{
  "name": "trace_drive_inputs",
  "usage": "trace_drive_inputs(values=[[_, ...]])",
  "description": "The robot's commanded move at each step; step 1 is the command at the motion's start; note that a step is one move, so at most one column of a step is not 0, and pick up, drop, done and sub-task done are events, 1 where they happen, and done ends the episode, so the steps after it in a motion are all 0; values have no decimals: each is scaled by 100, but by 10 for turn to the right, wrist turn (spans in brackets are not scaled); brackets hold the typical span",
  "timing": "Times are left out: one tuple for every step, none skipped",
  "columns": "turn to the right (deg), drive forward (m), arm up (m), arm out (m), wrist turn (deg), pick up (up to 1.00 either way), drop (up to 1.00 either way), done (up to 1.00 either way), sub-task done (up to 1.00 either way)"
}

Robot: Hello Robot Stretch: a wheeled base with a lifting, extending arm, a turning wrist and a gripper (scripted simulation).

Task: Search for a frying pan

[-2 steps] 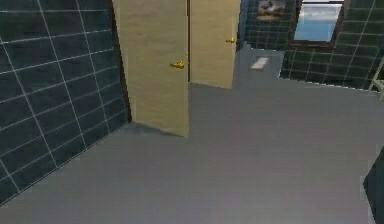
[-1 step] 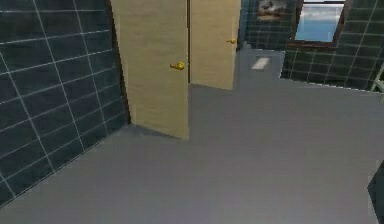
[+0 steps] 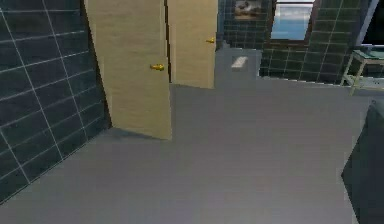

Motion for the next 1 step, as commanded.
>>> trace_drive_inputs(values=[[0, 100, 0, 0, 0, 0, 0, 0, 0]])
